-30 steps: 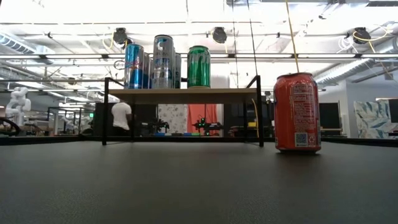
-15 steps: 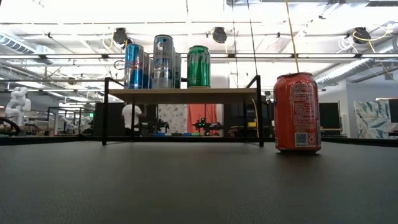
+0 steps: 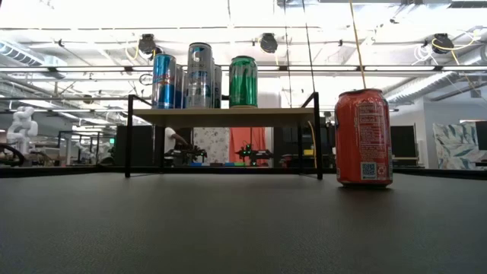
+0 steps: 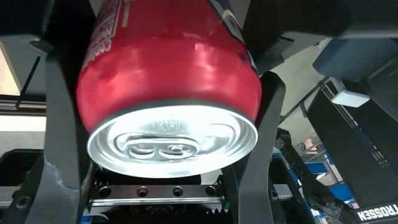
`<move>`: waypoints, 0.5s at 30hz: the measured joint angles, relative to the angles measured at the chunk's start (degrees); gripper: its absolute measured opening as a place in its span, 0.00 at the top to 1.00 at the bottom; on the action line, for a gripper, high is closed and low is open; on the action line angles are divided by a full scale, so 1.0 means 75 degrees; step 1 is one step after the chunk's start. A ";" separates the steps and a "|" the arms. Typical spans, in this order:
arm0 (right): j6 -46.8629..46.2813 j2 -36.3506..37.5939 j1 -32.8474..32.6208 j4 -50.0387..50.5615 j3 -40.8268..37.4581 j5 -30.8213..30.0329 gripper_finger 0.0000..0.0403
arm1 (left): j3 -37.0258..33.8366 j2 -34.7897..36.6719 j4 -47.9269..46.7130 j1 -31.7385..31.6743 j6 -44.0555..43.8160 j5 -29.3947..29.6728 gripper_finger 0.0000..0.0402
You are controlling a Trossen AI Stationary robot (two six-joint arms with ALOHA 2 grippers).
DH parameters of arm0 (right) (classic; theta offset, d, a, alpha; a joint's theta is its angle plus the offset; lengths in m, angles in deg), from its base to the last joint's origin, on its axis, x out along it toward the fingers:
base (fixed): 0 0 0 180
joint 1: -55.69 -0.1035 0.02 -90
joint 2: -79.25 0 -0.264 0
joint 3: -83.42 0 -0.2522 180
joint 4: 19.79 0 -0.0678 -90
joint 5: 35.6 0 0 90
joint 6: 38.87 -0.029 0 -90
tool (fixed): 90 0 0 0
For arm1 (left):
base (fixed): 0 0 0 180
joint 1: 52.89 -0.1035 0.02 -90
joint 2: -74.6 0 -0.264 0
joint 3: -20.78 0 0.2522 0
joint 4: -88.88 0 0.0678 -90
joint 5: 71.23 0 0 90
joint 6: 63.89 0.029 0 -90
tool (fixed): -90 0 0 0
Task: Place canned beverage on shelf
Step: Put the top left orange soda can on the shelf
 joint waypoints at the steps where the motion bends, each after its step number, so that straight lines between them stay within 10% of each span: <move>1: 0.0012 0.0000 0.0000 0.0000 0.0000 0.0000 0.28 | 0.0000 0.0000 -0.0001 0.0000 -0.0001 0.0005 0.28; 15: 0.0060 0.0000 0.0005 0.0010 -0.0003 0.0015 0.28 | 0.0000 0.0000 -0.0015 0.0000 -0.0546 0.0080 0.17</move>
